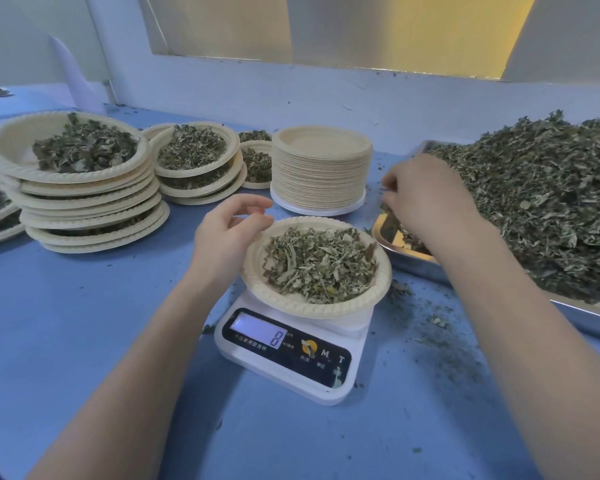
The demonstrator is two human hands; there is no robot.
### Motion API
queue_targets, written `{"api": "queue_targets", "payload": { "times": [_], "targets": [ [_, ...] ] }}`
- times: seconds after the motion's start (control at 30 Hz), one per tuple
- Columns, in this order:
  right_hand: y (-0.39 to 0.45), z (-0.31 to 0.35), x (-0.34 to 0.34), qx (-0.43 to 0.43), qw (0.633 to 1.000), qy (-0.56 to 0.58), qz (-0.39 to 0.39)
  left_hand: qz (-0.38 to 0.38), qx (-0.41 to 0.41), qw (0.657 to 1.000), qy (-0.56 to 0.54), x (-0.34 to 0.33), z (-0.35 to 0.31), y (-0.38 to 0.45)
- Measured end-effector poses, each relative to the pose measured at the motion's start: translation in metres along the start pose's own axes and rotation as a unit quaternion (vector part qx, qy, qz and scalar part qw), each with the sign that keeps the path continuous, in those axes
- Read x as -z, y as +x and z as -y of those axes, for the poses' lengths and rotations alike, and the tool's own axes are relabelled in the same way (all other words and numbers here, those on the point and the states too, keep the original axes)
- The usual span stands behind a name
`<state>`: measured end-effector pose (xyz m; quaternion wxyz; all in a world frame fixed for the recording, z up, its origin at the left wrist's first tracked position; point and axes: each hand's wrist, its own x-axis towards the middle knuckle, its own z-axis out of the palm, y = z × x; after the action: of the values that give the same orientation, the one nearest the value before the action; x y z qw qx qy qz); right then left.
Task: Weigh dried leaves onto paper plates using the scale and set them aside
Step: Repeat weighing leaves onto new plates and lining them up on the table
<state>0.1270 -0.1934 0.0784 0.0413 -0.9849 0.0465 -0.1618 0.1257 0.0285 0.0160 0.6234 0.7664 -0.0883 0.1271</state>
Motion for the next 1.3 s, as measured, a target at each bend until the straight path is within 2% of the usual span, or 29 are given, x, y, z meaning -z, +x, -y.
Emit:
{"api": "queue_targets", "payload": {
  "times": [0.07, 0.13, 0.23, 0.33, 0.5, 0.6, 0.87, 0.97, 1.17, 1.3],
  "targets": [
    [-0.001, -0.007, 0.000, -0.064, 0.990, -0.077, 0.100, 0.000, -0.002, 1.000, 0.000, -0.001, 0.000, 0.000],
    [-0.002, -0.006, 0.005, -0.027, 0.985, -0.056, 0.160, 0.001, -0.002, 1.000, -0.001, -0.001, 0.001, 0.000],
    [-0.011, 0.006, 0.019, 0.089, 0.978, 0.088, 0.167, 0.000, -0.002, 1.000, 0.004, -0.001, 0.002, 0.001],
    [-0.025, 0.024, 0.029, 0.164, 0.943, 0.196, 0.215, -0.004, -0.003, 1.000, 0.005, 0.000, 0.002, 0.001],
    [-0.029, 0.033, 0.029, 0.214, 0.932, 0.125, 0.265, -0.006, -0.002, 1.000, 0.005, 0.001, 0.001, 0.002],
    [-0.030, 0.034, 0.028, 0.224, 0.923, 0.123, 0.287, -0.008, -0.001, 1.000, 0.001, 0.001, 0.001, 0.001],
    [-0.032, 0.042, 0.020, 0.245, 0.917, 0.122, 0.290, -0.007, 0.000, 1.000, -0.004, 0.002, 0.002, 0.002],
    [-0.032, 0.043, 0.018, 0.250, 0.925, 0.128, 0.255, -0.009, 0.001, 1.000, -0.004, 0.002, 0.002, 0.002],
    [-0.026, 0.028, 0.032, 0.213, 0.931, 0.264, 0.134, -0.010, 0.002, 1.000, -0.002, 0.002, 0.001, 0.002],
    [-0.024, 0.025, 0.035, 0.202, 0.931, 0.293, 0.079, -0.009, -0.001, 1.000, 0.006, 0.002, 0.002, 0.002]
  ]
}}
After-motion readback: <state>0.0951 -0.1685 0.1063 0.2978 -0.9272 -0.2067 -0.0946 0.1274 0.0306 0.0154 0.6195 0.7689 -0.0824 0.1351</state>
